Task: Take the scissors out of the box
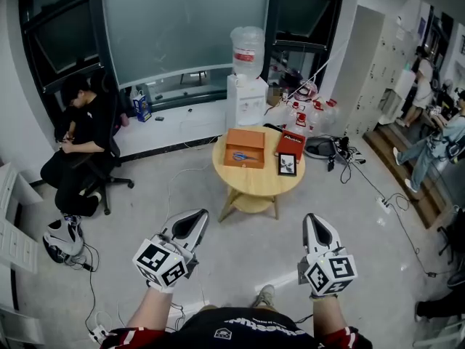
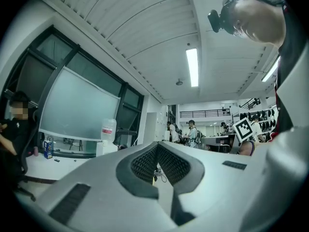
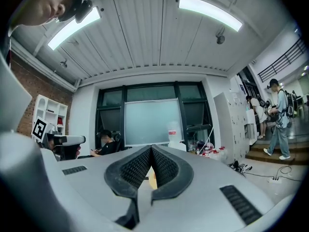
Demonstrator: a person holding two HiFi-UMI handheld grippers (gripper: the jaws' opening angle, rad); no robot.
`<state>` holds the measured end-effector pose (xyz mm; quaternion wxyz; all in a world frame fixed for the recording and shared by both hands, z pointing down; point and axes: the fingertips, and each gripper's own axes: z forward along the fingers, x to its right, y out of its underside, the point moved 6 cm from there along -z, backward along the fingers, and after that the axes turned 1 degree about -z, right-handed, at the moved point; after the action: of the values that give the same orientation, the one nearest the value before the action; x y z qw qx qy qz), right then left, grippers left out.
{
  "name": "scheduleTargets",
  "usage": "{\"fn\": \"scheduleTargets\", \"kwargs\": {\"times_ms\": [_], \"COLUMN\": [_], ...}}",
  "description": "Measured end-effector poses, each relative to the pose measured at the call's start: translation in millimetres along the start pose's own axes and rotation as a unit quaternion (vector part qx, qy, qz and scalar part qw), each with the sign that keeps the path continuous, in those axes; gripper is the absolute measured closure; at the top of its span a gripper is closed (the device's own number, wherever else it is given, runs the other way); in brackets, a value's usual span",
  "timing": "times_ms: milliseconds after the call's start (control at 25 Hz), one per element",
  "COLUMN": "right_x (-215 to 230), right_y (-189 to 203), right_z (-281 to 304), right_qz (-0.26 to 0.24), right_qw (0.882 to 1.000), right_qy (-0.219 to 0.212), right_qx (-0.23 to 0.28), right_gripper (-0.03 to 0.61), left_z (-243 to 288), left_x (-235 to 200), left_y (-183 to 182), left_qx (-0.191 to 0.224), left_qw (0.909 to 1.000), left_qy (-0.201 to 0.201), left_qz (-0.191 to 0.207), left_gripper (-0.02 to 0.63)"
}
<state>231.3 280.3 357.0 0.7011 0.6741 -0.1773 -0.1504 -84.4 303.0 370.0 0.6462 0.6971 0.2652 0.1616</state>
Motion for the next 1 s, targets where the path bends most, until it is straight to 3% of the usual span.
{"fn": "scheduleTargets", "kwargs": {"times_ms": [440, 1000], "right_x": [-8.6, -7.0], "right_y": [0.5, 0.1], "right_z": [-0.7, 34.5], "right_qz": [0.005, 0.005], "right_qw": [1.0, 0.999], "right_qy": [-0.021, -0.048], "right_qx": [-0.007, -0.008], "right_gripper": [0.551, 0.551], "left_z": [-7.0, 2.4], "left_x": [-6.4, -25.2], "left_y": [6.4, 8.8], "left_qx": [0.003, -0.001], "left_qw": [0.9994, 0.9993], "left_qy": [-0.016, -0.027], "left_qz": [-0.029, -0.025], "left_gripper": [0.597, 0.598]}}
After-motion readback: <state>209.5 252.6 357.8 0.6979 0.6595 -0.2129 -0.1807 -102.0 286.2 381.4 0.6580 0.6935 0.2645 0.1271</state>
